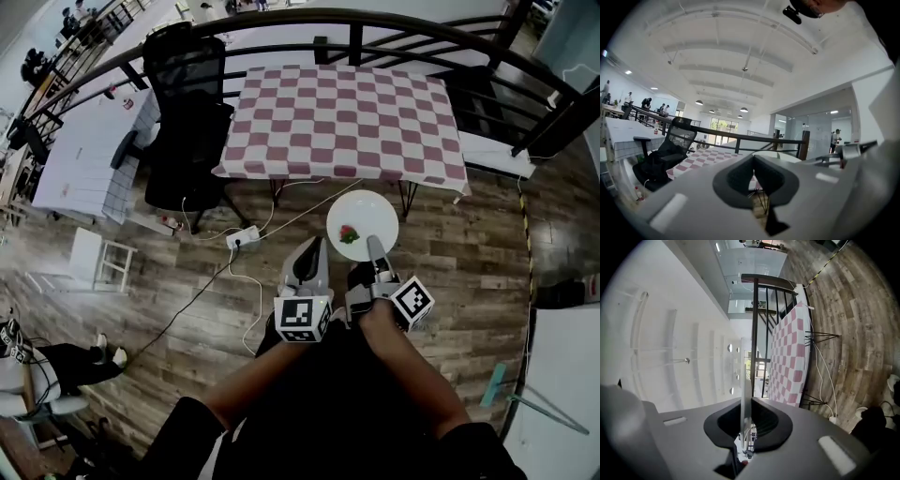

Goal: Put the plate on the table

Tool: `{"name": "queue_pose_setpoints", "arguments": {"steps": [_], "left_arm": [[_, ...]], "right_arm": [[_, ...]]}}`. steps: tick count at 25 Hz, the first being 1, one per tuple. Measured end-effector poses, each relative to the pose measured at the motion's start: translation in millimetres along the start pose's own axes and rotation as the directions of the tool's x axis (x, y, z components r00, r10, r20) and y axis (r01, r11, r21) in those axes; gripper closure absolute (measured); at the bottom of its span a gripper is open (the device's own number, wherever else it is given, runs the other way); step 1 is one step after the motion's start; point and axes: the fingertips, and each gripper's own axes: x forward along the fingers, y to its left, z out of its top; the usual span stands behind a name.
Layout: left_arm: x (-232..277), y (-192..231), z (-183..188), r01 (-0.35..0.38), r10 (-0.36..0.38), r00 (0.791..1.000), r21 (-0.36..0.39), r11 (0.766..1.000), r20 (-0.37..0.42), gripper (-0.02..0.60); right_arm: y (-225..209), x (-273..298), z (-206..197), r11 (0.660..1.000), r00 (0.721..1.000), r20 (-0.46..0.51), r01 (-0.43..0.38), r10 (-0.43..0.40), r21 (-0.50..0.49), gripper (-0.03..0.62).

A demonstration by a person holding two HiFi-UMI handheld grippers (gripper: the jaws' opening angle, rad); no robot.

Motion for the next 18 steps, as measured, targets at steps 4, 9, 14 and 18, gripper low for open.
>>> {"name": "queue_pose_setpoints", "arguments": {"steps": [4,9,14,18], "left_arm": [[-3,2,-2,-0.006,0.006,1.0,0.003,1.0,-0.005,0.574],[0,9,-9,-0.011,0.011,1.0,0.003,1.0,-0.016,0.574],[15,13,-14,-0.013,0.013,1.0,-0.011,1.0,-0.027,0.574],[30,8,-19,0.018,-0.018,0.999,-0.02,1.0,-0.033,0.574]], "right_arm": [[-1,-1,3,1.0,1.0,0.006,0.001,-0.001,-0.015,0.576],[-8,0,0,1.0,1.0,0.002,0.007,-0.007,-0.006,0.576],[-18,2,12,0.999,0.999,0.016,0.035,-0.035,-0.018,0.576],[-19,12,23,0.999,0.999,0.025,0.039,-0.038,-0.03,0.576]]}}
